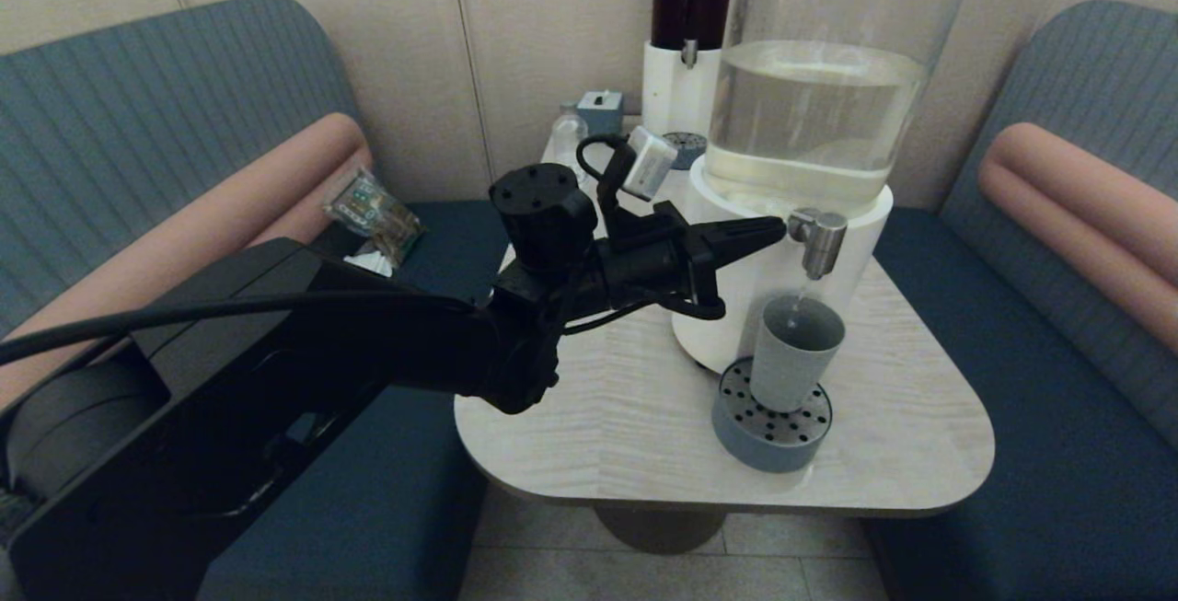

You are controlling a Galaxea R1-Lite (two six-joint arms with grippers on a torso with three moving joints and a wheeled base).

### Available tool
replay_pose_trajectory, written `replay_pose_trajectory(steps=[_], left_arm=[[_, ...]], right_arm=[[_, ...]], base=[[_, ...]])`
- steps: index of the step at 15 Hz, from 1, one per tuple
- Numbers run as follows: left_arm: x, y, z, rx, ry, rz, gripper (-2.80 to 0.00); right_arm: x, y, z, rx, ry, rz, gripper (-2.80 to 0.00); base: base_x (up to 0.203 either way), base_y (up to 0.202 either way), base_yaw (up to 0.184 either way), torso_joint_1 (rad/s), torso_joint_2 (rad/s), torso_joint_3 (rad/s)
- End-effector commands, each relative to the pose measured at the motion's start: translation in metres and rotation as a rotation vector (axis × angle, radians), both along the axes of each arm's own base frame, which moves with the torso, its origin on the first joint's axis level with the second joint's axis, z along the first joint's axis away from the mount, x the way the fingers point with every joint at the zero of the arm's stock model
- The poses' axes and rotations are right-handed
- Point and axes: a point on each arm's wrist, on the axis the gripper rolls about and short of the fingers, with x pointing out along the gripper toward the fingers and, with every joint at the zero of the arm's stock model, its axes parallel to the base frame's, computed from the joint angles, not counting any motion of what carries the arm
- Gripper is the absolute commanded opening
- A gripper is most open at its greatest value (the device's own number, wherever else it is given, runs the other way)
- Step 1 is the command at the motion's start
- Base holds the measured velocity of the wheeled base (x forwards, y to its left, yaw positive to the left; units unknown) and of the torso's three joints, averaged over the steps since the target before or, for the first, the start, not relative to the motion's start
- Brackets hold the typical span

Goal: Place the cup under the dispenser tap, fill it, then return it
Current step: Turn off the faucet

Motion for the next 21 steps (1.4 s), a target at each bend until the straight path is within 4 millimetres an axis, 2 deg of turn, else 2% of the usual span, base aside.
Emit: replay_pose_trajectory(steps=[1,5,8,21], left_arm=[[0.003,-0.002,0.004,-0.009,-0.012,-0.005,-2.8],[0.01,-0.007,0.006,-0.011,-0.013,0.003,-2.8],[0.013,-0.012,0.001,-0.006,-0.004,0.002,-2.8],[0.028,-0.028,0.014,-0.015,-0.02,-0.007,-2.8]], right_arm=[[0.0,0.0,0.0,0.0,0.0,0.001,-2.8],[0.0,0.0,0.0,0.0,0.0,0.0,-2.8],[0.0,0.0,0.0,0.0,0.0,0.001,-2.8],[0.0,0.0,0.0,0.0,0.0,0.0,-2.8]], base=[[0.0,0.0,0.0,0.0,0.0,0.0],[0.0,0.0,0.0,0.0,0.0,0.0],[0.0,0.0,0.0,0.0,0.0,0.0],[0.0,0.0,0.0,0.0,0.0,0.0]])
